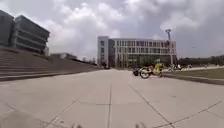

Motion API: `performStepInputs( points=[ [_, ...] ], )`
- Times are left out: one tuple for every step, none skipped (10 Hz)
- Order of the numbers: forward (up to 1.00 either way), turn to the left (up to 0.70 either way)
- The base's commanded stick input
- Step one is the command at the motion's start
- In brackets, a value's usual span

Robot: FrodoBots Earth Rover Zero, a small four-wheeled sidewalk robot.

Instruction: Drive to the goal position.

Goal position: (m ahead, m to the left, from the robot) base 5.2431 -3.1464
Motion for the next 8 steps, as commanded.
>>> performStepInputs(
  points=[
    [0.00,0.00],
    [0.00,0.00],
    [0.00,0.00],
    [0.00,0.00],
    [0.00,0.00],
    [0.00,0.00],
    [0.00,0.00],
    [0.00,0.00]
  ],
)
